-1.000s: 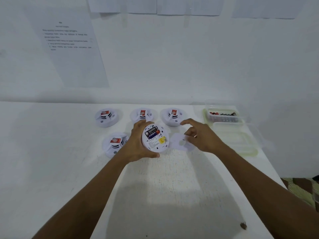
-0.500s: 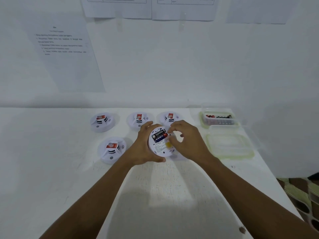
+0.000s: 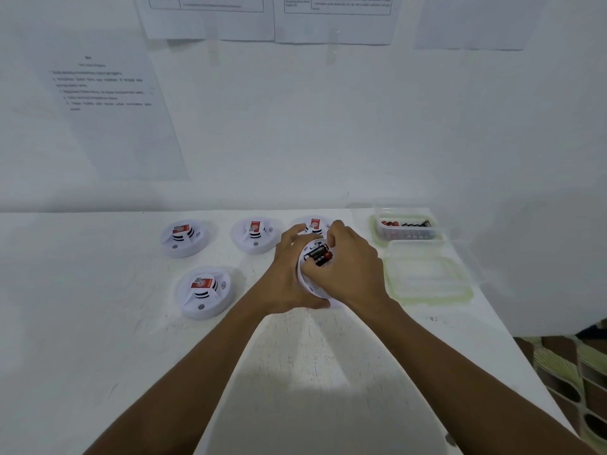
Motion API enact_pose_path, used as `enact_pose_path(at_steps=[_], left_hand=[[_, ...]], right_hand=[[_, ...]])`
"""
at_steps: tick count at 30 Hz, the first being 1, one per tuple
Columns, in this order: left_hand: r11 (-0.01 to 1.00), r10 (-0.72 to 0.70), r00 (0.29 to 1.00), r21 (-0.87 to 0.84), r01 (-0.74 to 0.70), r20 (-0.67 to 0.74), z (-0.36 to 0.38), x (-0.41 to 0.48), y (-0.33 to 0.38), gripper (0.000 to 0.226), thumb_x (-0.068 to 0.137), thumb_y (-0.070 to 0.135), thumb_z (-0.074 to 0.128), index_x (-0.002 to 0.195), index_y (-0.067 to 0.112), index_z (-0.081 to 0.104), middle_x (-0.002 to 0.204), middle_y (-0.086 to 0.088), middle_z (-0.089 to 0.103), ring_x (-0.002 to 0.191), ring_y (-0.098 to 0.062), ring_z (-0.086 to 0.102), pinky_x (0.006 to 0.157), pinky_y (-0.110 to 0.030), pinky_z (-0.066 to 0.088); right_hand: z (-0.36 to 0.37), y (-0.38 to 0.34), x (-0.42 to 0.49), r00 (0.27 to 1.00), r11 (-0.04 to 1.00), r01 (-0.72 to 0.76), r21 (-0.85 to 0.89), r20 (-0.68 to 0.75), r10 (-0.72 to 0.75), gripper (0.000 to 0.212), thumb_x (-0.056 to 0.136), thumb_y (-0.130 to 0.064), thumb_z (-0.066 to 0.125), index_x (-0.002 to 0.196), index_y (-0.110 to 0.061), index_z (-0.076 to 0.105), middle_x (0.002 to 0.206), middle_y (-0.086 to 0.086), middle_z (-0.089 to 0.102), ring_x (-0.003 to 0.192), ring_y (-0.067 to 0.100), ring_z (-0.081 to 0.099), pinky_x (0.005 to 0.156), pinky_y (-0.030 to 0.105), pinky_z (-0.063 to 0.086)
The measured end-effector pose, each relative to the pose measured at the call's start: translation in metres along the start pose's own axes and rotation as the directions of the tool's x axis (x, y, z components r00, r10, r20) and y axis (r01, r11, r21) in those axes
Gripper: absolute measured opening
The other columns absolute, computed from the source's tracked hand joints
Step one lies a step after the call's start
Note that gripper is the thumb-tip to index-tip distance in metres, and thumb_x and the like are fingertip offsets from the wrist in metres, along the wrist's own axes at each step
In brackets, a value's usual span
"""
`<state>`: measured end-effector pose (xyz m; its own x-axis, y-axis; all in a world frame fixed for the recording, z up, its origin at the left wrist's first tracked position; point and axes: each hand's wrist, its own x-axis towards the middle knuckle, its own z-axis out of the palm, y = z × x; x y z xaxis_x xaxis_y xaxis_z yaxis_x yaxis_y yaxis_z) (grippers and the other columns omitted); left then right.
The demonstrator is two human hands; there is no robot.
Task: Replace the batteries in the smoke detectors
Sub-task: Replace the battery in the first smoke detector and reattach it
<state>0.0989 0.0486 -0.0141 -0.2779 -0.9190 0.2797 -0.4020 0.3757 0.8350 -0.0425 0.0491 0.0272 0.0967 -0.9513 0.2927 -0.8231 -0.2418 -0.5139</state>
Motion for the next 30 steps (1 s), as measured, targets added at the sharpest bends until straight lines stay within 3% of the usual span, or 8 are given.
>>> enact_pose_path(at_steps=[5, 7, 10, 16, 21, 24, 28, 30], left_hand=[[0.999, 0.029, 0.998, 0.026, -0.03, 0.056, 0.006, 0.001, 0.001, 0.106, 0.048, 0.054, 0.085, 0.132, 0.064, 0.021, 0.157, 0.004, 0.014, 0.147, -0.014, 0.014, 0.117, -0.052, 0.026], [0.999, 0.025, 0.998, 0.022, -0.026, 0.06, 0.01, 0.002, 0.0, 0.108, 0.049, 0.063, 0.083, 0.136, 0.058, 0.019, 0.158, 0.004, 0.013, 0.147, -0.015, 0.014, 0.117, -0.054, 0.024], [1.0, -0.008, 0.999, -0.029, 0.009, 0.053, 0.012, 0.004, 0.003, 0.107, 0.046, 0.077, 0.077, 0.13, 0.071, 0.011, 0.158, 0.001, 0.014, 0.146, -0.021, 0.019, 0.117, -0.054, 0.026], [0.999, -0.007, 0.999, -0.034, 0.008, 0.04, 0.013, 0.006, 0.007, 0.107, 0.045, 0.061, 0.085, 0.124, 0.076, 0.014, 0.157, 0.001, 0.015, 0.145, -0.024, 0.022, 0.115, -0.055, 0.03], [0.999, -0.001, 1.0, -0.033, 0.002, 0.029, 0.016, 0.006, -0.004, 0.121, 0.048, 0.056, 0.088, 0.144, 0.046, 0.014, 0.157, 0.003, 0.013, 0.145, -0.021, 0.023, 0.114, -0.053, 0.031], [1.0, -0.022, 0.998, -0.015, 0.023, 0.051, 0.015, 0.005, -0.002, 0.119, 0.049, 0.049, 0.088, 0.139, 0.06, 0.011, 0.158, 0.004, 0.011, 0.146, -0.02, 0.021, 0.115, -0.051, 0.031], [0.992, -0.126, 0.989, 0.005, 0.126, 0.078, 0.011, 0.004, 0.003, 0.129, 0.045, 0.05, 0.085, 0.149, 0.017, 0.017, 0.159, -0.001, 0.01, 0.147, -0.02, 0.018, 0.118, -0.049, 0.027], [0.998, -0.068, 0.994, 0.002, 0.068, 0.084, 0.007, 0.001, 0.004, 0.128, 0.044, 0.053, 0.084, 0.149, 0.035, 0.014, 0.158, 0.0, 0.01, 0.147, -0.018, 0.017, 0.117, -0.049, 0.027]], right_hand=[[-0.01, 0.006, 0.005, 0.997, 1.0, -0.03, 0.009, -0.067, 0.031, 0.033, 0.077, -0.037, 0.062, 0.094, -0.018, 0.042, 0.08, -0.006, 0.059, 0.073, 0.02, 0.061, 0.06, 0.031, 0.047], [-0.016, 0.007, 0.006, 0.999, 1.0, -0.012, 0.011, -0.037, 0.013, 0.036, 0.077, -0.04, 0.065, 0.093, -0.02, 0.04, 0.078, -0.008, 0.059, 0.071, 0.017, 0.06, 0.059, 0.029, 0.045], [-0.021, 0.005, 0.004, 0.999, 1.0, 0.025, -0.014, 0.033, -0.024, 0.044, 0.076, -0.046, 0.068, 0.098, -0.024, 0.036, 0.084, -0.009, 0.056, 0.076, 0.015, 0.057, 0.063, 0.028, 0.04], [-0.021, 0.005, -0.002, 1.0, 1.0, 0.01, -0.026, 0.007, -0.01, 0.055, 0.074, -0.049, 0.069, 0.106, -0.022, 0.035, 0.087, -0.007, 0.056, 0.077, 0.016, 0.059, 0.062, 0.029, 0.048], [-0.018, 0.002, -0.004, 0.999, 1.0, -0.003, 0.002, -0.036, 0.003, 0.06, 0.073, -0.047, 0.07, 0.112, -0.018, 0.036, 0.087, -0.006, 0.054, 0.077, 0.016, 0.059, 0.061, 0.029, 0.047], [-0.015, 0.002, -0.006, 0.999, 1.0, -0.005, 0.025, -0.047, 0.006, 0.06, 0.074, -0.046, 0.071, 0.114, -0.017, 0.037, 0.088, -0.006, 0.053, 0.079, 0.016, 0.061, 0.065, 0.029, 0.05], [-0.013, 0.004, -0.009, 0.999, 0.998, 0.017, 0.069, -0.037, -0.014, 0.058, 0.075, -0.045, 0.071, 0.112, -0.018, 0.037, 0.087, -0.007, 0.054, 0.077, 0.016, 0.061, 0.065, 0.03, 0.053], [-0.014, 0.007, -0.01, 0.999, 0.995, 0.036, 0.092, -0.015, -0.034, 0.058, 0.074, -0.046, 0.073, 0.112, -0.021, 0.036, 0.09, -0.008, 0.055, 0.079, 0.014, 0.061, 0.067, 0.029, 0.055]])
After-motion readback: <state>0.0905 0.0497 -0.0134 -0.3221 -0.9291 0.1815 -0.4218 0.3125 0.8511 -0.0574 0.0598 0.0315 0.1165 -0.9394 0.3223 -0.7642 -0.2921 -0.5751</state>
